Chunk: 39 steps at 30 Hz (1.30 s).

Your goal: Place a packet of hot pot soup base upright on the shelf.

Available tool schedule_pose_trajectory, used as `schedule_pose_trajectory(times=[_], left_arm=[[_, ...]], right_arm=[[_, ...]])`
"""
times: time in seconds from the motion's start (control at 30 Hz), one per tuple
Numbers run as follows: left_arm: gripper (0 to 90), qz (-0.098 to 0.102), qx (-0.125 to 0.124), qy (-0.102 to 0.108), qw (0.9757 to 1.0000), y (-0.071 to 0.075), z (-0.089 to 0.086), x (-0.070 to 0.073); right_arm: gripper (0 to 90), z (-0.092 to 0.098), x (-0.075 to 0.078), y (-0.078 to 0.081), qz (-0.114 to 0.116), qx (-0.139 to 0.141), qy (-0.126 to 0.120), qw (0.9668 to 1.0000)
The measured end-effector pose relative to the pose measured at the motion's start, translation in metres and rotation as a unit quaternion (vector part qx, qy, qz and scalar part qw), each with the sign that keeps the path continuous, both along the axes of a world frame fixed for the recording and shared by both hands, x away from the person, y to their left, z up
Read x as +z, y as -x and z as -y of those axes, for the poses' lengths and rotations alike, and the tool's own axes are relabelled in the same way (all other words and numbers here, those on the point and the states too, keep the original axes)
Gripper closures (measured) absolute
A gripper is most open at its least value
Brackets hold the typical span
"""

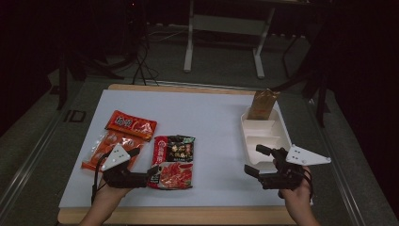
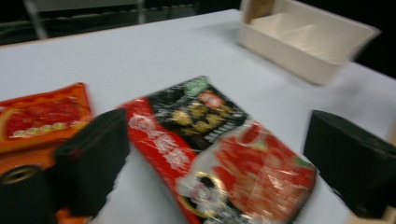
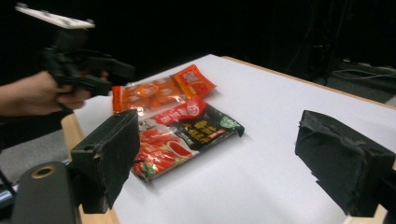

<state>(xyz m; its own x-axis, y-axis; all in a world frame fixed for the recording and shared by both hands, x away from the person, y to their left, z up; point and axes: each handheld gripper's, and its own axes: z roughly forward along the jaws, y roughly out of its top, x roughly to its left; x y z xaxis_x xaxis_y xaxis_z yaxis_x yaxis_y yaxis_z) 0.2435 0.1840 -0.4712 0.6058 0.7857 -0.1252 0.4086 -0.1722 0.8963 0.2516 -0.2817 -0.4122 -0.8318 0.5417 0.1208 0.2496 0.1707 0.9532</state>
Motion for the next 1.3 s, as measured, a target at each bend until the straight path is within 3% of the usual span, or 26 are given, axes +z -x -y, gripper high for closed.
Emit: schedule_pose_trajectory(times=[0.1, 0.23, 0.3, 0.6, 0.63, 0.67, 0.77, 0.87, 1.03, 1.17, 1.2, 1.23, 1.3], left_arm=[[13.9, -0.01, 0.008, -0.002, 0.9999, -0.013, 0.001, 0.0], [15.4, -0.019, 0.008, -0.024, 0.9995, -0.027, 0.003, -0.001], [17.7, -0.026, 0.007, -0.02, 0.9994, -0.033, 0.005, -0.003], [27.2, -0.044, 0.014, -0.036, 0.9983, -0.057, 0.008, -0.012], [27.2, -0.052, 0.022, -0.049, 0.9972, -0.066, 0.008, -0.016], [32.4, -0.054, 0.028, -0.051, 0.9969, -0.069, 0.009, -0.017], [33.4, -0.065, 0.035, -0.058, 0.9955, -0.08, 0.009, -0.018], [37.1, -0.073, 0.034, -0.081, 0.9935, -0.089, 0.011, -0.02], [37.1, -0.11, 0.034, -0.079, 0.9902, -0.104, 0.016, -0.028], [41.0, -0.136, 0.046, -0.093, 0.9853, -0.115, 0.019, -0.037], [44.7, -0.136, 0.046, -0.093, 0.9853, -0.115, 0.019, -0.037], [44.7, -0.146, 0.053, -0.096, 0.9832, -0.119, 0.019, -0.041], [48.5, -0.154, 0.056, -0.091, 0.9823, -0.122, 0.018, -0.043]], right_arm=[[13.8, 0.001, 0.004, 0.002, 0.008, 0.0, -0.005, 1.0], [14.5, 0.001, 0.004, 0.003, 0.009, 0.003, -0.006, 0.9999], [14.5, 0.0, 0.004, 0.003, 0.013, 0.002, -0.003, 0.9999], [14.1, -0.001, 0.002, 0.005, 0.032, 0.001, 0.005, 0.9995], [14.1, -0.001, 0.001, 0.005, 0.031, 0.005, 0.004, 0.9995], [14.1, -0.001, 0.0, 0.005, 0.033, 0.006, 0.004, 0.9994], [14.1, -0.001, 0.0, 0.005, 0.031, 0.009, 0.003, 0.9995], [14.1, -0.002, -0.001, 0.005, 0.028, 0.008, 0.005, 0.9996], [14.1, -0.001, -0.003, 0.004, 0.027, 0.011, 0.005, 0.9996], [14.1, -0.002, -0.003, 0.004, 0.025, 0.012, 0.005, 0.9996], [14.1, -0.002, -0.003, 0.004, 0.025, 0.012, 0.005, 0.9996], [14.1, -0.002, -0.003, 0.004, 0.025, 0.013, 0.004, 0.9996], [14.1, -0.003, -0.003, 0.004, 0.024, 0.015, 0.005, 0.9996]])
